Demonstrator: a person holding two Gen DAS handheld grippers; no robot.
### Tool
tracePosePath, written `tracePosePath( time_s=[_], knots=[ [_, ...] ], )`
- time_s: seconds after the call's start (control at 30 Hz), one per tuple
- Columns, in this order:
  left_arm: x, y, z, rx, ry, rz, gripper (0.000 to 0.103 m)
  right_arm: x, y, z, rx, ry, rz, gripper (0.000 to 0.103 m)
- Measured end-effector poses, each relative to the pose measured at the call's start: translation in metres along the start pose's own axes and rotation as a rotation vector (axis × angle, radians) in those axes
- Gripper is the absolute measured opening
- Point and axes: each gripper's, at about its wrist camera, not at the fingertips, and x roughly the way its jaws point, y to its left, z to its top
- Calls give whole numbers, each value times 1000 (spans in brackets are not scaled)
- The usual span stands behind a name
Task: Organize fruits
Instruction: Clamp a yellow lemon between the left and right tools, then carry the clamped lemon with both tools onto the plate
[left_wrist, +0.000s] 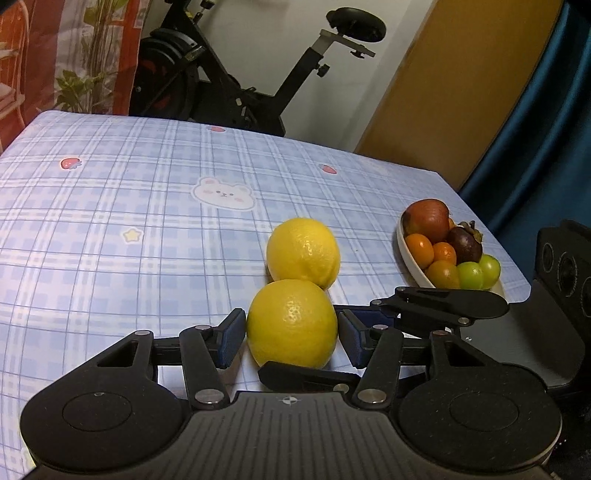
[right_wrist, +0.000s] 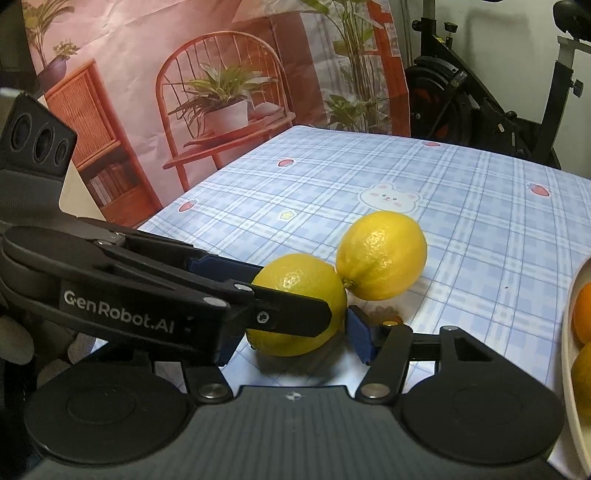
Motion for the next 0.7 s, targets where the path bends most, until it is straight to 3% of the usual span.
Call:
tracePosePath(
  time_s=[0.33,0.7],
  knots=[
    [-10,-32,0,53,-30,-6,58,-31,0,-9,16,-67,-20,62],
    [3,-91,8,143,29,-41,58,-85,-22,-34,82,-140,-83,62]
  ],
)
